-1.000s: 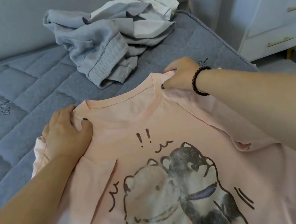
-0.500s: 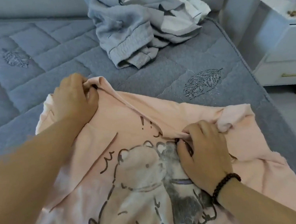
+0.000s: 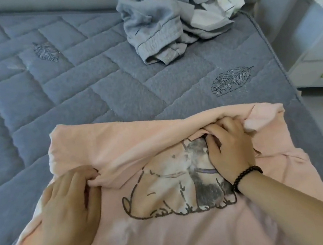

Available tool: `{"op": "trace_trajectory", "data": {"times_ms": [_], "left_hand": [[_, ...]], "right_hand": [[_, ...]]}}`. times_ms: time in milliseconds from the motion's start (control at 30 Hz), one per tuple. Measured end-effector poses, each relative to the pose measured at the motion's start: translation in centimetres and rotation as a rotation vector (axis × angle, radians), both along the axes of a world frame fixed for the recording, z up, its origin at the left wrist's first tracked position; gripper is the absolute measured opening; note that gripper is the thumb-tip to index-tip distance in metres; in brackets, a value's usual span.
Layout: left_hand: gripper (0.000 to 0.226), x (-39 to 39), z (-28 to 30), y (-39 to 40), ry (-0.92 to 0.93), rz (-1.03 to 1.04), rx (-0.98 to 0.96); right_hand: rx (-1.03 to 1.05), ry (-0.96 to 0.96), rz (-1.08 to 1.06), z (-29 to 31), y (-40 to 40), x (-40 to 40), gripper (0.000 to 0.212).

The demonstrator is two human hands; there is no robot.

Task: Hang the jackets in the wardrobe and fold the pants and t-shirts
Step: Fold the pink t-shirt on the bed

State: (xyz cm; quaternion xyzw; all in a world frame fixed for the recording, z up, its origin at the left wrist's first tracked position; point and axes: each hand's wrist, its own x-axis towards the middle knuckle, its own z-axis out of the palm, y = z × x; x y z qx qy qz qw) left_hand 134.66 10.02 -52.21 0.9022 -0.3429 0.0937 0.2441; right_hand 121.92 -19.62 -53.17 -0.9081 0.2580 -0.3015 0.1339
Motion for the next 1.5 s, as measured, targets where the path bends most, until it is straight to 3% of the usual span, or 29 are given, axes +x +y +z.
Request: {"op": "trace_trajectory", "data": {"times_ms": [167, 367, 567, 767, 1000, 1133, 1200, 1333, 1500], "left_hand": [[0.032, -0.2, 0.3, -0.1, 0.012, 0.04, -0.021], [0.049, -0.5, 0.4, -0.3, -0.139, -0.016, 0.009], [0.037, -3.6, 2.0, 0.1, 0.049, 0.067, 0.057], [0.039, -10.4, 3.0, 7.9, 0.026, -0.102, 0.079], [0.048, -18.2, 2.0, 18.0, -0.221, -0.297, 0.076], [0.057, -21.8, 2.3, 22.4, -0.321, -0.342, 0.209], [0.059, -23.6, 2.4, 23.7, -0.371, -0.377, 0.211], [0.049, -26.0, 2.6, 25.1, -0.317, -0.37, 0.203], [0.036, -27.5, 1.8, 26.3, -0.144, -0.212, 0.124]], "right_hand": [[0.253, 0.013, 0.061, 2.0, 0.6, -2.1, 0.021], [0.465, 0.297, 0.091, 5.7, 4.7, -9.4, 0.023], [0.581, 0.216, 0.034, 7.1, 12.2, -16.1, 0.02], [0.556, 0.272, 0.016, 8.2, 15.8, -23.1, 0.025], [0.4, 0.447, 0.073, 8.3, 19.4, -30.4, 0.027], [0.467, 0.511, 0.088, 7.7, 22.4, -33.3, 0.008], [0.534, 0.532, 0.072, 7.5, 23.5, -34.6, 0.015], [0.506, 0.6, 0.066, 7.2, 23.8, -36.4, 0.013], [0.499, 0.661, 0.127, 8.0, 24.1, -37.9, 0.006]]}}
